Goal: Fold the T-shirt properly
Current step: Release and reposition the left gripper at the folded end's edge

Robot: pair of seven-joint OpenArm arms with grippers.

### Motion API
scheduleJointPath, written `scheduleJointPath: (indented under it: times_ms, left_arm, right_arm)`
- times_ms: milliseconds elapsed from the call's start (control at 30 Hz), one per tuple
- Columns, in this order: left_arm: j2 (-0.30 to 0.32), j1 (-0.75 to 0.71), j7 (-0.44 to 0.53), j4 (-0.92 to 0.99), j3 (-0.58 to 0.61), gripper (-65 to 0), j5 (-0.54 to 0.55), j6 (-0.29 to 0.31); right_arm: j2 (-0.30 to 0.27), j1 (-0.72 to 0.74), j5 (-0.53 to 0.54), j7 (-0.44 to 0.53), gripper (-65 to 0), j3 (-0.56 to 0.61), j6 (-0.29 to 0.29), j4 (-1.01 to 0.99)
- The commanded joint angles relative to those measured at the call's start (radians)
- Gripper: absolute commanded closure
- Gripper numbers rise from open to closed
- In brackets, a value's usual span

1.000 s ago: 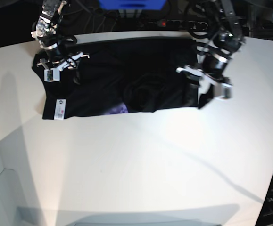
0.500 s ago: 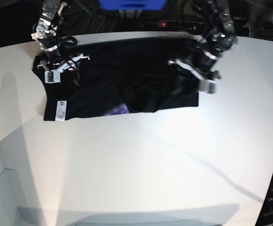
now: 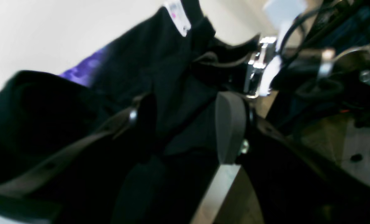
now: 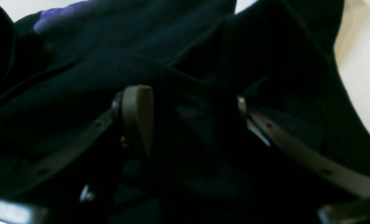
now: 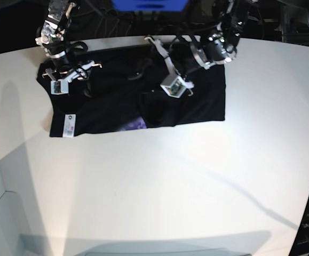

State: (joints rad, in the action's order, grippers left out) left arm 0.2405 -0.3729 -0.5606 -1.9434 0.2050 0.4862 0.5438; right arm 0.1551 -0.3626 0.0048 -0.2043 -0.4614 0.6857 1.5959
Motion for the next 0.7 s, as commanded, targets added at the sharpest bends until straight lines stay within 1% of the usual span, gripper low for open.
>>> scheduleJointPath:
  times_ms: [0, 67, 133, 200, 267, 333, 433, 500, 600, 667]
  left_arm:
    - [0.018, -0.005, 0.023, -0.027, -0.034, -29.7, 0.041, 0.002]
    - [0.033, -0.011, 0.023, -0.037, -0.118, -29.7, 0.121, 0.002]
    - [0.046, -0.033, 0.021, -0.032, -0.236, -29.7, 0.2, 0.002]
    - [0.041, -0.048, 0.02, -0.029, -0.364, -29.7, 0.259, 0.002]
    - [0.039, -0.071, 0.02, -0.026, -0.477, -29.7, 0.283, 0.002]
    - [0.043, -0.094, 0.02, -0.02, -0.53, -29.7, 0.28, 0.006]
    - [0.047, -0.122, 0.018, -0.009, -0.542, -29.7, 0.279, 0.008]
    - [0.044, -0.127, 0.018, 0.016, -0.525, -29.7, 0.279, 0.008]
    - [0.047, -0.12, 0.018, 0.074, -0.43, -29.7, 0.273, 0.008]
    - [0.046, -0.091, 0.02, 0.121, -0.35, -29.7, 0.216, 0.006]
  right_arm:
    - [0.002, -0.006, -0.032, -0.054, -34.0, -0.001, 0.012, -0.001]
    - [0.002, -0.005, -0.032, -0.054, -34.0, -0.001, 0.012, -0.001]
    - [0.002, -0.003, -0.032, -0.054, -34.0, -0.001, 0.012, -0.001]
    - [0.002, -0.003, -0.032, -0.054, -34.0, -0.001, 0.012, -0.001]
    - [0.002, -0.003, -0.032, -0.054, -34.0, -0.001, 0.012, -0.001]
    - [0.002, -0.003, -0.032, -0.054, -34.0, -0.001, 0.012, -0.001]
    - [0.002, -0.003, -0.032, -0.054, -34.0, -0.001, 0.012, -0.001]
    - [0.002, -0.003, -0.032, -0.054, -34.0, -0.001, 0.012, -0.001]
    - [0.002, -0.003, -0.03, -0.054, -34.0, -0.001, 0.012, -0.002]
    - [0.002, -0.003, -0.03, -0.054, -34.0, -0.001, 0.012, -0.002]
